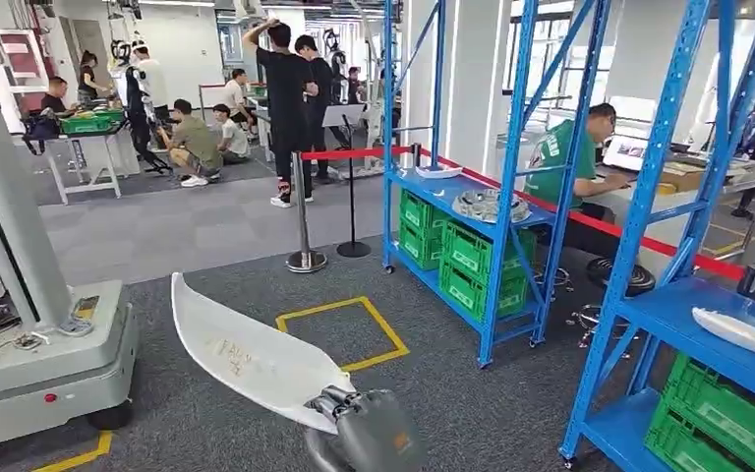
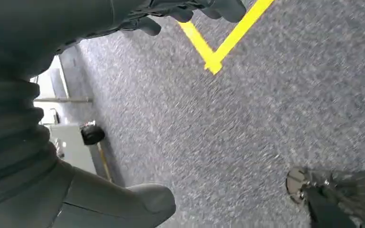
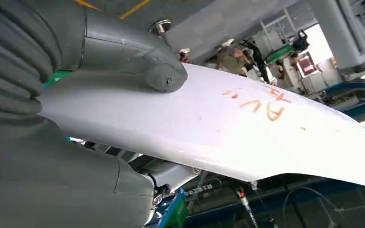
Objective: Take the parts from the cabinet and place them on the table.
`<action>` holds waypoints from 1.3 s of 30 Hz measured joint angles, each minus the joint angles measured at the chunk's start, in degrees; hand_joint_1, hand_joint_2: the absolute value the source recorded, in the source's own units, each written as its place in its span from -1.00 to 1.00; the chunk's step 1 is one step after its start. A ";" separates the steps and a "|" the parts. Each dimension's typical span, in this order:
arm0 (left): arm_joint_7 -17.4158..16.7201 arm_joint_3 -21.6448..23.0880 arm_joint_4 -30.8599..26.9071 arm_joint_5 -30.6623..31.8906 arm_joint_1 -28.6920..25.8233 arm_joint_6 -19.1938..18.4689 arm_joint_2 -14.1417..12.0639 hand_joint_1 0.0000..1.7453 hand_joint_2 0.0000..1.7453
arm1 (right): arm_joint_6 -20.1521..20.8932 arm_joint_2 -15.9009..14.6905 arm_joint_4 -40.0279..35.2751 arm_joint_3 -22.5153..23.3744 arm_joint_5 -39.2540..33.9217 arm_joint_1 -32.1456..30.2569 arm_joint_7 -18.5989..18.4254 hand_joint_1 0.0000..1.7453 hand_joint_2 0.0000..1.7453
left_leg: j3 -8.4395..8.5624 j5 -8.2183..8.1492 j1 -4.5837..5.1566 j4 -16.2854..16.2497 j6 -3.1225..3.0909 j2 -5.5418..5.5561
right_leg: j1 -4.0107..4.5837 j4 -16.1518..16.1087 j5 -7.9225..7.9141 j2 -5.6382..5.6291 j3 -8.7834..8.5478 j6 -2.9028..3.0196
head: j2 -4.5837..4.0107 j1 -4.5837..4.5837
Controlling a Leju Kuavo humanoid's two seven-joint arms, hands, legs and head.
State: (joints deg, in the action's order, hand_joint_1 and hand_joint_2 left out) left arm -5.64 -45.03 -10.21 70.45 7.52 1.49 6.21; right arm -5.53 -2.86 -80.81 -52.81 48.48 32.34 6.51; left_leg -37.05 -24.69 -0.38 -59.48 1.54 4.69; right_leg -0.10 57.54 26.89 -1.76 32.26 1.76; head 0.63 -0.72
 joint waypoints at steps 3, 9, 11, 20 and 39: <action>0.00 0.00 0.00 0.09 0.49 0.00 0.00 -1.00 1.00 | 0.02 -0.06 -0.04 0.02 0.26 -0.24 -0.04 1.00 1.00 | -5.66 -6.57 -0.21 -12.14 0.72 -4.03 | 0.20 -0.03 0.12 2.68 -0.02 0.59 | 0.00 -0.26; -0.17 0.00 -0.02 0.22 0.46 -0.09 -0.11 -1.00 1.00 | 0.07 -0.11 -0.02 0.02 0.57 -0.26 0.02 1.00 1.00 | 1.48 -0.40 -0.91 -0.83 1.80 -8.47 | -0.11 0.92 1.01 7.19 -0.01 -0.44 | 0.00 -0.35; -0.17 0.00 -0.04 0.31 0.69 -0.17 0.11 -1.00 1.00 | 0.13 -0.13 -0.02 0.07 0.61 -0.12 0.02 1.00 1.00 | 1.85 -1.08 -0.53 0.10 0.41 -8.84 | 0.47 1.47 1.68 8.25 0.12 -1.20 | 0.00 -0.17; -0.20 0.00 -0.02 0.31 0.64 -0.17 -0.07 -1.00 1.00 | 0.15 -0.57 0.00 0.09 0.66 -0.35 0.04 1.00 1.00 | 1.40 -0.49 -0.43 0.39 -1.84 -2.31 | -0.24 20.21 10.18 1.86 8.78 -2.62 | 0.00 0.00; -0.59 0.00 -0.04 0.72 0.73 -0.39 -0.11 -1.00 1.00 | 0.00 -0.44 -0.11 0.07 1.77 -1.10 -0.33 1.00 1.00 | 0.29 -1.08 -0.70 -3.16 1.59 -6.63 | 0.00 0.60 0.81 6.97 -0.08 -0.23 | 0.00 -0.37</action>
State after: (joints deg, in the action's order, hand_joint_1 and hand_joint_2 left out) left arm -6.23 -45.03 -10.25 71.17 8.25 1.09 6.10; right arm -5.53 -3.30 -80.91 -52.74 50.25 31.25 6.19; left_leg -36.77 -25.77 -1.08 -62.64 3.13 -1.94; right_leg -0.10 58.15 27.70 5.21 32.18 1.53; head 0.63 -1.09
